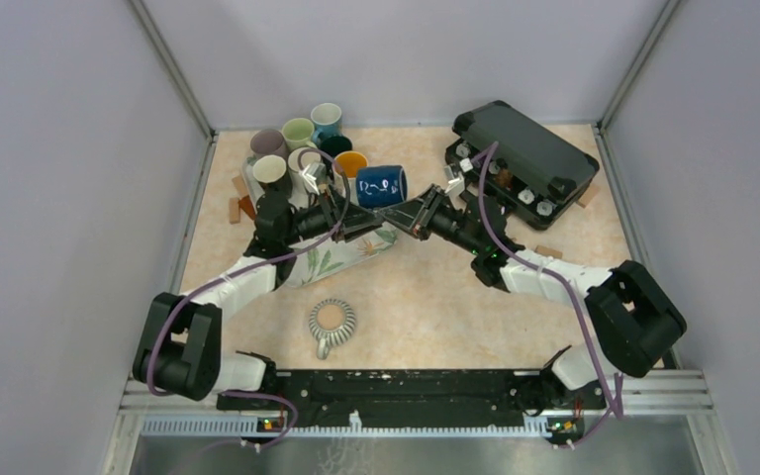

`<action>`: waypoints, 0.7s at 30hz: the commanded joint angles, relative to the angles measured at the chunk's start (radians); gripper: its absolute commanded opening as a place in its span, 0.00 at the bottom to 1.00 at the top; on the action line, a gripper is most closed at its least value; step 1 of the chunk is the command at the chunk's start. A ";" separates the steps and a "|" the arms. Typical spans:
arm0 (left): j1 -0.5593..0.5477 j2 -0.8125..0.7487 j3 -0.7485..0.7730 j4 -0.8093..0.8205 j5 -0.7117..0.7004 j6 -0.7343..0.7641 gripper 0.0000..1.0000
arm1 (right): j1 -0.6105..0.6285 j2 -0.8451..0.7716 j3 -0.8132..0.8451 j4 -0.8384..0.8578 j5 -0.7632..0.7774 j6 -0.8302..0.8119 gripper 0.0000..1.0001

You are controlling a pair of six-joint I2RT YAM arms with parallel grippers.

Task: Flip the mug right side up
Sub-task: Turn over the cup at the corner of the board.

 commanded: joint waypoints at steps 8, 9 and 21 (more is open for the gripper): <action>-0.014 0.026 -0.007 0.156 0.008 -0.058 0.31 | -0.004 -0.005 0.006 0.169 -0.026 0.002 0.00; -0.015 0.026 -0.007 0.157 0.009 -0.058 0.29 | -0.004 -0.005 0.005 0.169 -0.026 0.001 0.00; -0.015 0.035 -0.004 0.186 -0.015 -0.072 0.08 | -0.004 -0.015 -0.012 0.168 -0.025 -0.018 0.00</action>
